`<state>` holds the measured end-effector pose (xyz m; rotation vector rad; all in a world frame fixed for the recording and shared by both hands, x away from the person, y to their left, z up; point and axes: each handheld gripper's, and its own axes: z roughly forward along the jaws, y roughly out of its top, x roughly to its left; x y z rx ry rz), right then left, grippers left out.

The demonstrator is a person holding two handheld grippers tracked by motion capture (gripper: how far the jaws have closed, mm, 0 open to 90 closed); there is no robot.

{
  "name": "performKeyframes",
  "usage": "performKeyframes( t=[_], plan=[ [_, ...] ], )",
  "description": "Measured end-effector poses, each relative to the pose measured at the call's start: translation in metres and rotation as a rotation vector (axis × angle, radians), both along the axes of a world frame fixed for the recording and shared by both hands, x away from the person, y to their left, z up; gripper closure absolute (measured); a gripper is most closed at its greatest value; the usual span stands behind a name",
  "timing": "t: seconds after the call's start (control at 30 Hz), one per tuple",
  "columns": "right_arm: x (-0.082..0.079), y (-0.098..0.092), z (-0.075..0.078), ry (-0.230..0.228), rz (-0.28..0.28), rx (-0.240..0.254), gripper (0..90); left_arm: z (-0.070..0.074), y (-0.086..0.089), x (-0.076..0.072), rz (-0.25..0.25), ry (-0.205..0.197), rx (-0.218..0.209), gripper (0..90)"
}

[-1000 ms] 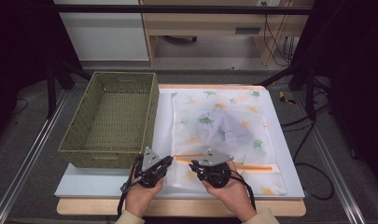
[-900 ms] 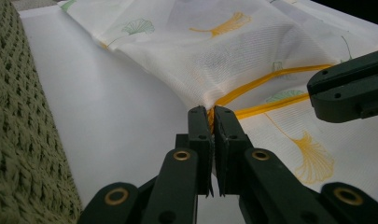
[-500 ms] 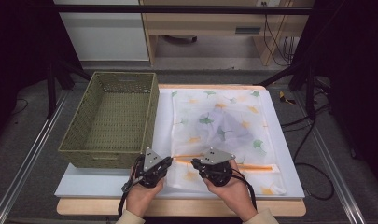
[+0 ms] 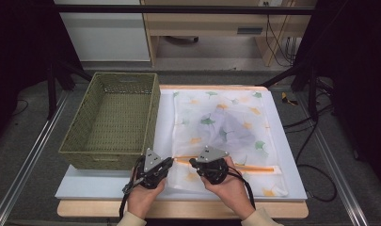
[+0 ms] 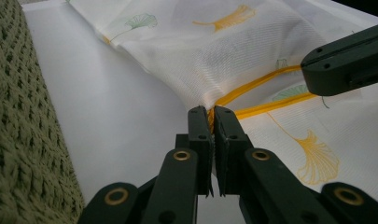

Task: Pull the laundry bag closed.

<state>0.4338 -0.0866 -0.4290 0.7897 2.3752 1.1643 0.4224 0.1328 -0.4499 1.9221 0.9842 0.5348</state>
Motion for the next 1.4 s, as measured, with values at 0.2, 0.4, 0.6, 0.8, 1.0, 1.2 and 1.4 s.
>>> performKeyframes(
  t=[0.2,0.4,0.6,0.8,1.0,1.2,1.4],
  plan=[
    [-0.004,0.009,-0.006,0.020,0.017,0.017,90.0,-0.001,0.000,0.001,0.005,-0.001,0.003,86.0],
    [-0.004,0.021,-0.015,0.020,0.030,-0.009,90.0,-0.002,0.000,0.001,0.004,0.002,0.005,86.0],
    [-0.003,0.027,-0.021,0.027,0.023,-0.014,90.0,-0.003,-0.001,0.000,0.001,0.005,0.007,86.0],
    [0.002,0.032,-0.024,0.033,0.014,-0.008,87.0,-0.002,-0.002,0.000,0.001,0.000,0.007,86.0],
    [0.009,0.034,-0.026,0.045,0.009,0.006,82.0,-0.002,-0.001,0.000,-0.002,0.003,0.008,86.1],
    [0.010,0.035,-0.027,0.052,0.012,0.011,79.0,-0.002,-0.001,0.000,-0.003,0.000,0.011,86.1],
    [0.010,0.039,-0.027,0.053,0.019,0.015,77.2,-0.002,-0.001,0.000,-0.003,0.002,0.008,86.0]
  ],
)
